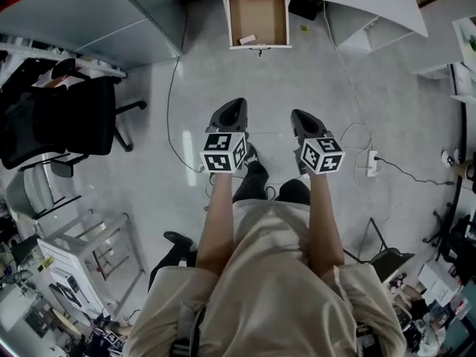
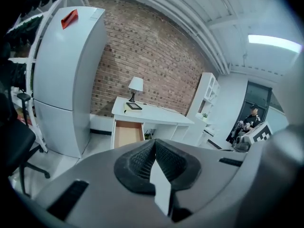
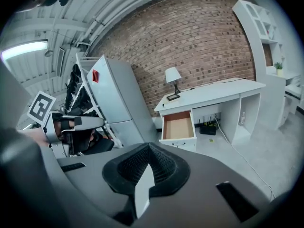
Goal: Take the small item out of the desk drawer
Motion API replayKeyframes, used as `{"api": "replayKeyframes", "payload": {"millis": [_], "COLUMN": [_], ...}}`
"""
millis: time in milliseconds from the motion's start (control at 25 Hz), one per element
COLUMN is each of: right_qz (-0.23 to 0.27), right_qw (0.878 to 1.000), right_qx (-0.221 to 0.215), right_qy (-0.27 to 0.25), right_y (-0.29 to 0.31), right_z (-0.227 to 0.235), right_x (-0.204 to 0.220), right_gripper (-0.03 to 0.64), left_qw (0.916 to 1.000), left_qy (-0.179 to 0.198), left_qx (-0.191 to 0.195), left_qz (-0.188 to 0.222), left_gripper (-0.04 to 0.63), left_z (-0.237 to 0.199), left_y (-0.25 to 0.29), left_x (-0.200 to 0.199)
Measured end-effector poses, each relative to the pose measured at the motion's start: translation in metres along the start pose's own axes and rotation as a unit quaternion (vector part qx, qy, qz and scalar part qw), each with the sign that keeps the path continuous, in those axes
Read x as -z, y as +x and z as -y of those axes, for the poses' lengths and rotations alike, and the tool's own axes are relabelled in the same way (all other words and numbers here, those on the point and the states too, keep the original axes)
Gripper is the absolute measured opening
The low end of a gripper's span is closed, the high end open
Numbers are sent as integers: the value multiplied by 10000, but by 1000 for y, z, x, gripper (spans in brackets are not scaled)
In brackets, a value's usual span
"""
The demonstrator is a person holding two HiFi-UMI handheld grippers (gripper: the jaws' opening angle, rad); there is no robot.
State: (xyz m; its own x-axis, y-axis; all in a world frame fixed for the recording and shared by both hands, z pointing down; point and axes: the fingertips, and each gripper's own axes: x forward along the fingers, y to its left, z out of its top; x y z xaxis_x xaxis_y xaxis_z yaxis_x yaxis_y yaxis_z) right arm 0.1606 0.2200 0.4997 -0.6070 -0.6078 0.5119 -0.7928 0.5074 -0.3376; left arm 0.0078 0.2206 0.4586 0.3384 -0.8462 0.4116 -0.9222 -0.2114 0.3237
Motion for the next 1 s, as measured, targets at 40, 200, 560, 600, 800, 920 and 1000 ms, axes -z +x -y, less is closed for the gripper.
{"api": "replayKeyframes", "payload": {"millis": [40, 200, 560, 600, 800, 920, 1000], "right_qz": [23, 55, -13, -62, -223, -256, -340], "right_qw": [10000, 10000, 9998, 9995, 9989, 9983, 9973], "right_qx": [34, 49, -102, -128, -110, -183, -228], "right_qy": [25, 63, -198, -296, -386, -496, -615], "right_y": [5, 22, 76, 83, 129, 164, 187], "right_z": [2, 4, 7, 9, 36, 46, 53], "right_x": [-5, -22, -45, -47, -62, -85, -98], "right_gripper": [25, 25, 25, 25, 25, 25, 25], "left_qw": [10000, 10000, 9995, 9994, 9994, 9977, 9968], "left_qy": [-4, 60, -62, -91, 66, 556, 653], "left_qx": [37, -46, -295, -318, -312, -267, -280], "left_qz": [30, 41, 79, 101, -123, -290, -365], "left_gripper": [17, 17, 17, 17, 17, 17, 17], "left_z": [-5, -24, -71, -76, -101, -118, -131], "left_y": [2, 7, 35, 40, 79, 110, 131], "left_x": [-6, -20, -34, -36, -42, -60, -71]}}
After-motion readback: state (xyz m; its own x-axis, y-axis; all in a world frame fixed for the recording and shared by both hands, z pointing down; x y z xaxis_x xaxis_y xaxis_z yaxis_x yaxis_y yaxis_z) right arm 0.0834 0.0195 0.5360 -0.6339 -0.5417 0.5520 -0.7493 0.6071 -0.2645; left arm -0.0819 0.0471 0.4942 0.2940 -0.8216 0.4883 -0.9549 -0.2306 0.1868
